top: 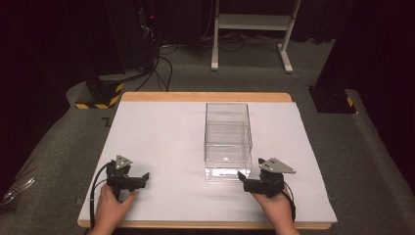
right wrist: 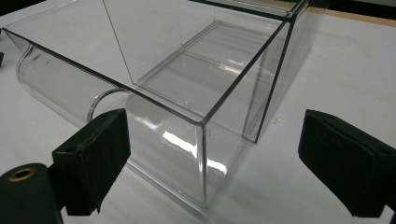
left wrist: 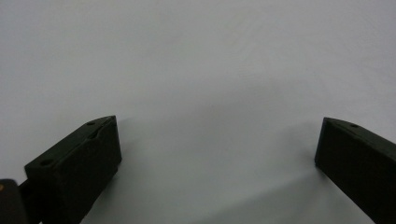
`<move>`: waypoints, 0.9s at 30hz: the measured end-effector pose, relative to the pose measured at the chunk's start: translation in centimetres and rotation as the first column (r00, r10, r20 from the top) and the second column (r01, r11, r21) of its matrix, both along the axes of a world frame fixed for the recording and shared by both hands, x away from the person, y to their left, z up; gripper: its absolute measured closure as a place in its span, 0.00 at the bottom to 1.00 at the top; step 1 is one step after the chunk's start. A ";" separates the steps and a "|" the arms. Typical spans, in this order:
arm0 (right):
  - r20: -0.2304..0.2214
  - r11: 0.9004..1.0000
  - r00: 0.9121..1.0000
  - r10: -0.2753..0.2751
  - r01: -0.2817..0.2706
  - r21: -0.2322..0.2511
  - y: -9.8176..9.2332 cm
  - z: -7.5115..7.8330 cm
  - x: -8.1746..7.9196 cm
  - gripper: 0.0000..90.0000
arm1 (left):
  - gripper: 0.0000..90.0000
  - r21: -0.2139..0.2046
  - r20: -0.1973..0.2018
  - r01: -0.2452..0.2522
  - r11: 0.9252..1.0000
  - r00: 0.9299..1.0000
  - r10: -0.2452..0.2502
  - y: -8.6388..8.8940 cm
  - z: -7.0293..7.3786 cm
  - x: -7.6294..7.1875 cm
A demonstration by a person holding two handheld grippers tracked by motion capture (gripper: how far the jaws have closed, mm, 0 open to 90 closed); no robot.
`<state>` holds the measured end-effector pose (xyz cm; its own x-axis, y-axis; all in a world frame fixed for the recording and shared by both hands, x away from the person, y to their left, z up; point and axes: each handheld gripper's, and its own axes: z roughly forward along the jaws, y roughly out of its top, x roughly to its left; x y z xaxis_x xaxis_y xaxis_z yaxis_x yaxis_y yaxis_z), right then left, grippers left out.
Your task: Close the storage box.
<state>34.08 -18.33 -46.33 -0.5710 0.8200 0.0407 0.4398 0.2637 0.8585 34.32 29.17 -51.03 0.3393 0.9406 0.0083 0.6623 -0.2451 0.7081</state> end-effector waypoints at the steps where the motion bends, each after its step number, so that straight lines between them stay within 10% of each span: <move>1: 0.003 1.000 1.000 0.000 0.000 -0.001 0.0 0.0 0.1 0.10 | 0.01 0.000 0.000 0.000 1.000 1.000 0.000 0.0 0.0 0.0; 27: -0.006 0.999 0.999 -0.040 0.040 -0.004 0.6 -0.4 2.5 0.10 | 0.01 -0.001 0.002 -0.001 1.000 1.000 0.001 0.0 0.0 0.0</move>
<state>36.57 -17.69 -46.72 -0.5376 0.8422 0.0408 0.4552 0.2491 0.8548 34.33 29.16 -51.04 0.3380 0.9411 0.0080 0.6612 -0.2435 0.7096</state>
